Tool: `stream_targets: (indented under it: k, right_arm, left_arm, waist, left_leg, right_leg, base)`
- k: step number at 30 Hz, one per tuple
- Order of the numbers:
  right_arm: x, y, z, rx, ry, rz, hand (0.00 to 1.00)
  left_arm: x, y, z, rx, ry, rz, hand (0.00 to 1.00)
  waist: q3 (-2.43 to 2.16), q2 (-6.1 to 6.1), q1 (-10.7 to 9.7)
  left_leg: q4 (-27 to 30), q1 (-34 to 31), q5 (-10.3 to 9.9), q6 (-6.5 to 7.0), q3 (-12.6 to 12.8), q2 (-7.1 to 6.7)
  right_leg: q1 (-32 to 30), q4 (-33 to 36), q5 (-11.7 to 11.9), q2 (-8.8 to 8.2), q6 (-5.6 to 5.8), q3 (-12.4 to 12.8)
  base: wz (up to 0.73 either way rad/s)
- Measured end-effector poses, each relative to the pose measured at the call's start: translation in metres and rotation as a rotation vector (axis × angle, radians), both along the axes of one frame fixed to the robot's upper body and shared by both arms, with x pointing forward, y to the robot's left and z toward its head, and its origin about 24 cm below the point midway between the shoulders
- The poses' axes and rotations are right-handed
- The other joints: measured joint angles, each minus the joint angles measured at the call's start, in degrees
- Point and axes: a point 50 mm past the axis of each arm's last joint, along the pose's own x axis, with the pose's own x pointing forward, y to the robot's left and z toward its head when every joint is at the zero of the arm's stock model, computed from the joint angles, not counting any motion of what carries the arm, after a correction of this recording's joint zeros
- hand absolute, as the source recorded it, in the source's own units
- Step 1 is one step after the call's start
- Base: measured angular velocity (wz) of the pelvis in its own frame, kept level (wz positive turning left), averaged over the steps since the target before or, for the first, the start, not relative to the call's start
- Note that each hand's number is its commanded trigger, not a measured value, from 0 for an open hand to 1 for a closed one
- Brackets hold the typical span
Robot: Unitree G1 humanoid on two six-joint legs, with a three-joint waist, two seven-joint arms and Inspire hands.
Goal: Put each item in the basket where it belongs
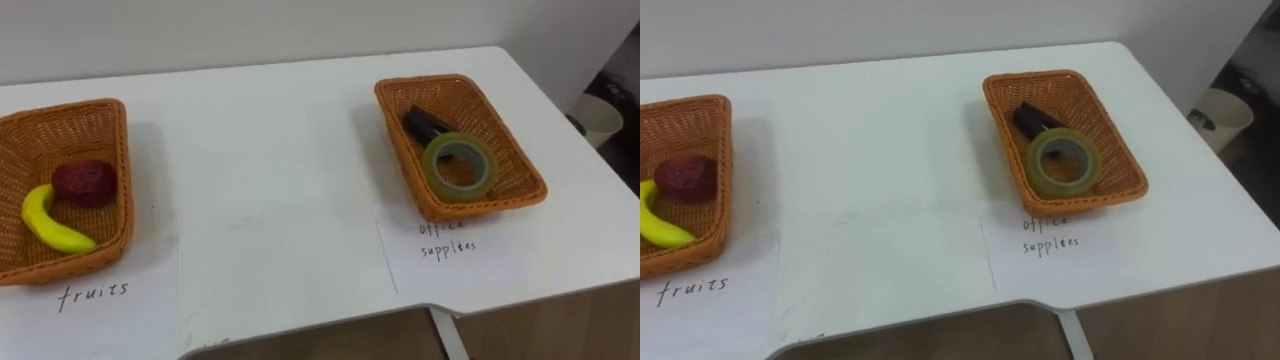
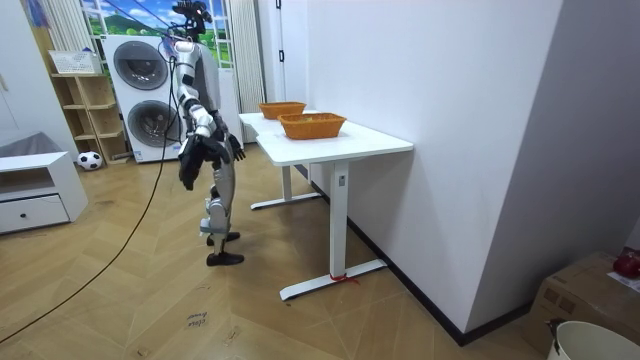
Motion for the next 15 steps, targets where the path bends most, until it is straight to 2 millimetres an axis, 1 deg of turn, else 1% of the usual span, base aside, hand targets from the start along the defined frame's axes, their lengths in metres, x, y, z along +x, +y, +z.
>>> stream_targets:
  k: [2, 3, 4, 5, 6, 7, 8, 9, 11, 14, 15]
  right_arm:
    - [-0.015, 0.018, -0.018, 0.069, 0.045, -0.019, 0.0]
    - [-0.019, 0.021, -0.022, 0.084, 0.058, -0.022, 0.0]
    - [-0.026, 0.028, -0.028, 0.111, 0.086, -0.024, 0.0]
    - [-0.029, 0.031, -0.032, 0.123, 0.106, -0.019, 0.0]
    - [-0.034, 0.039, -0.039, 0.145, 0.142, 0.0, 0.0]
    - [-0.036, 0.048, -0.046, 0.173, 0.165, 0.024, 0.0]
    - [-0.037, 0.052, -0.049, 0.186, 0.174, 0.035, 0.0]
    - [-0.039, 0.059, -0.054, 0.207, 0.193, 0.063, 0.0]
    - [-0.036, 0.069, -0.059, 0.226, 0.203, 0.117, 0.0]
    - [-0.034, 0.084, -0.067, 0.24, 0.272, 0.287, 0.0]
    - [-0.032, 0.09, -0.07, 0.242, 0.309, 0.38, 0.0]
  left_arm:
    - [-0.001, -0.003, -0.001, -0.01, -0.004, 0.003, 0.0]
    - [0.001, -0.003, -0.001, -0.011, -0.01, 0.002, 0.0]
    - [0.001, -0.005, -0.001, -0.013, -0.017, 0.001, 0.0]
    - [0.0, -0.005, -0.002, -0.015, -0.015, 0.002, 0.0]
    - [-0.003, -0.007, -0.003, -0.018, -0.006, 0.005, 0.0]
    - [-0.004, -0.009, -0.003, -0.022, -0.002, 0.008, 0.0]
    - [-0.005, -0.01, -0.004, -0.024, 0.0, 0.009, 0.0]
    - [-0.006, -0.011, -0.005, -0.028, 0.004, 0.006, 0.0]
    - [-0.005, -0.013, -0.006, -0.032, 0.007, -0.006, 0.0]
    - [-0.002, -0.016, -0.007, -0.039, -0.005, -0.016, 0.0]
    - [-0.002, -0.017, -0.007, -0.039, -0.009, -0.018, 0.0]
  waist:
    - [0.06, 0.09, -0.1]
    - [0.06, 0.11, -0.1]
    - [0.23, 0.59, 0.0]
    - [0.17, 0.49, 0.0]
    - [0.23, 0.73, 0.3]
    - [0.23, 0.7, 0.3]
    - [0.28, 0.82, 0.2]
    - [0.23, 0.97, 0.3]
    - [0.19, 1.24, 0.7]
    - [0.23, 1.77, 1.8]
    - [0.23, 1.77, 2.0]
  left_leg:
    - [0.0, 0.0, 0.0, -0.04, -0.4, -0.11]
    - [-0.1, 0.1, 0.0, -0.04, -0.5, -0.15]
    - [-0.1, 0.1, 0.0, -0.05, -0.5, -0.18]
    - [-0.1, 0.1, 0.0, -0.06, -0.5, -0.2]
    - [-0.2, 0.1, -0.1, -0.08, -0.5, -0.2]
    - [-0.2, 0.1, -0.1, -0.17, -0.5, -0.18]
    - [-0.2, 0.1, -0.1, -0.21, -0.5, -0.16]
    - [-0.2, 0.1, -0.2, -0.27, -0.5, -0.15]
    - [-0.2, 0.0, -0.2, -0.29, -0.5, -0.16]
    - [-0.2, 0.2, -0.3, -0.36, -0.4, -0.17]
    - [-0.2, 0.6, -0.3, -0.36, -0.4, -0.17]
  right_leg:
    - [-0.1, -0.1, -0.2, -0.11, 0.12, -0.7]
    - [-0.1, -0.1, -0.3, -0.14, 0.14, -0.6]
    - [-0.1, -0.1, -0.3, -0.14, 0.17, -0.5]
    - [0.0, 0.0, -0.3, -0.13, 0.17, -0.2]
    - [-0.1, 0.0, -0.3, -0.09, 0.16, 0.2]
    - [-0.1, -0.1, -0.3, -0.06, 0.16, 0.2]
    - [-0.2, -0.1, -0.3, -0.04, 0.15, 0.2]
    - [-0.1, -0.1, -0.4, -0.03, 0.12, 0.2]
    - [-0.1, 0.0, -0.4, -0.02, 0.09, 0.1]
    - [-0.2, -0.2, -0.5, -0.05, 0.1, -0.1]
    - [-0.1, -0.1, -0.6, -0.1, 0.08, -0.3]
  base:
    - [0.07]
    - [0.04]
    - [0.0]
    - [0.0]
    - [0.0]
    - [-0.03]
    - [0.0]
    - [-0.04]
    - [-0.04]
    - [0.01]
    - [0.05]
